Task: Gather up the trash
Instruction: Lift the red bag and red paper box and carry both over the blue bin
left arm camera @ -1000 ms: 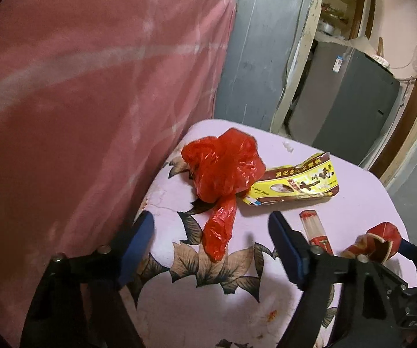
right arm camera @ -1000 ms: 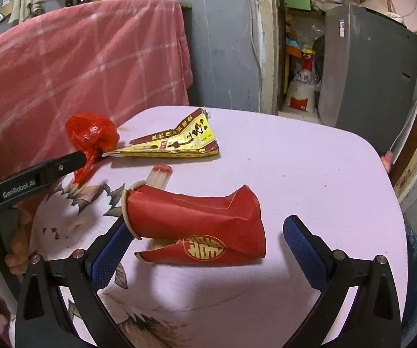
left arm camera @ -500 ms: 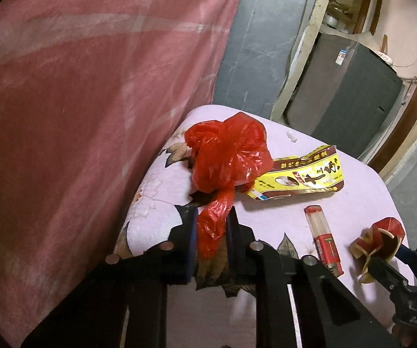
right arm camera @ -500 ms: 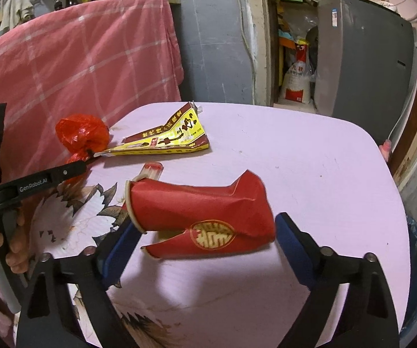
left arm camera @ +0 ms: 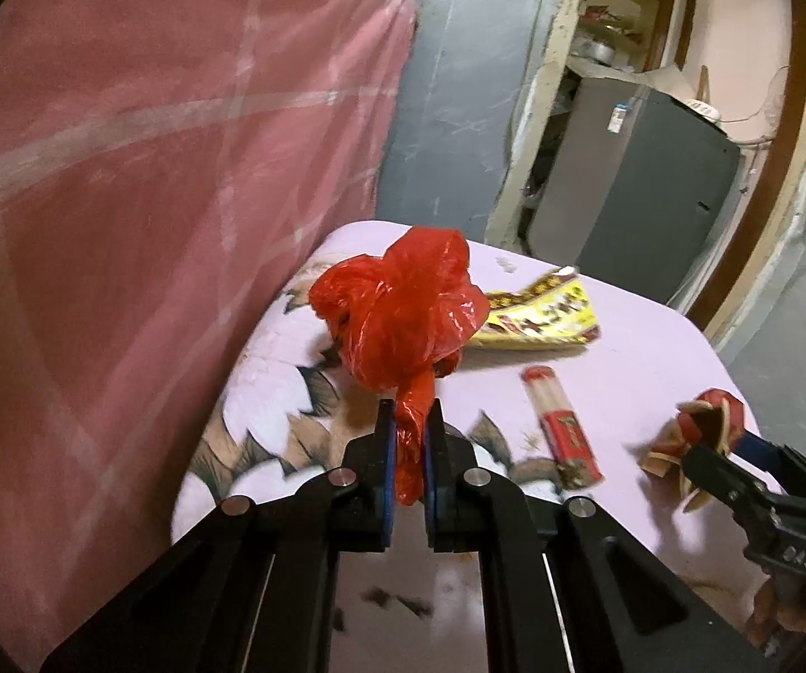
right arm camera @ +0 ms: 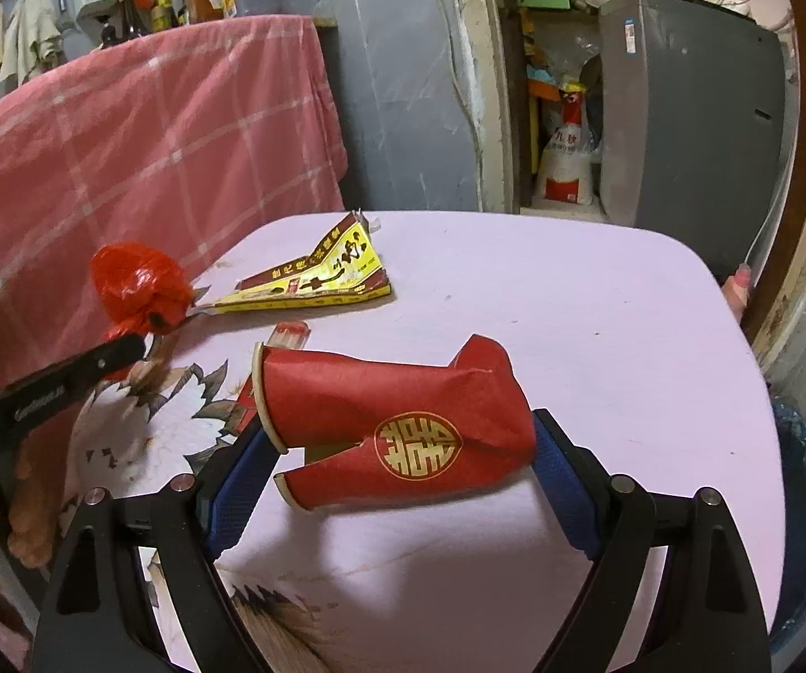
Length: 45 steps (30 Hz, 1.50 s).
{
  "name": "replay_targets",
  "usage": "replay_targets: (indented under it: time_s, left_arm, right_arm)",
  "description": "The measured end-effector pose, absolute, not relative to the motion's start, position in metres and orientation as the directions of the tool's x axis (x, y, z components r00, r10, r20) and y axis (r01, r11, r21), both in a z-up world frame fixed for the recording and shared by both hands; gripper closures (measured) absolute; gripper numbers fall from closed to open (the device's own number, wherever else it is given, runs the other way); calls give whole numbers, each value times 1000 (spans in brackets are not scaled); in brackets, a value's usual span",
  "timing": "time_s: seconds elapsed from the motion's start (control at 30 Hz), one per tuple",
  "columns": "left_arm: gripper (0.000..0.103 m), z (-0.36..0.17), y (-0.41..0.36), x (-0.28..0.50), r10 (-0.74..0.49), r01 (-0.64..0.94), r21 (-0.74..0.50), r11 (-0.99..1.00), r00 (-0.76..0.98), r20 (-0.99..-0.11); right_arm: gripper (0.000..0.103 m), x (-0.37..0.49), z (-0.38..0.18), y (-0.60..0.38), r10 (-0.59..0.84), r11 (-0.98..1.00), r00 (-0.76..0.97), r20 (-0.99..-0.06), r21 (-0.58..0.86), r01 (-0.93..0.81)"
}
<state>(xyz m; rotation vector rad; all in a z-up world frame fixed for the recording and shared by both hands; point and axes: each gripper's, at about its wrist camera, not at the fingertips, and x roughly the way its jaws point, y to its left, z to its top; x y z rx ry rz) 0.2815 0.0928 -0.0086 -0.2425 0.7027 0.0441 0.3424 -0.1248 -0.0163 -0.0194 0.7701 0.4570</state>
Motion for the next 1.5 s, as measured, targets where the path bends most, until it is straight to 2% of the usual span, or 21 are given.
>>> replay_targets:
  time_s: [0.47, 0.77, 1.13, 1.5]
  left_arm:
    - [98, 4, 33, 253, -133, -20, -240, 970, 788, -601]
    - [98, 14, -18, 255, -217, 71, -270, 960, 795, -566]
    - [98, 17, -120, 272, -343, 210, -292, 933, 762, -549]
    - [98, 4, -212, 300, -442, 329, -296, 897, 691, -572]
  right_arm:
    - [17, 321, -4, -161, 398, 909, 689, -605, 158, -387]
    - [17, 305, 11, -217, 361, 932, 767, -530, 177, -316]
    - [17, 293, 19, -311, 223, 972, 849, -480, 177, -155]
    - [17, 299, 3, -393, 97, 984, 860, -501, 179, -6]
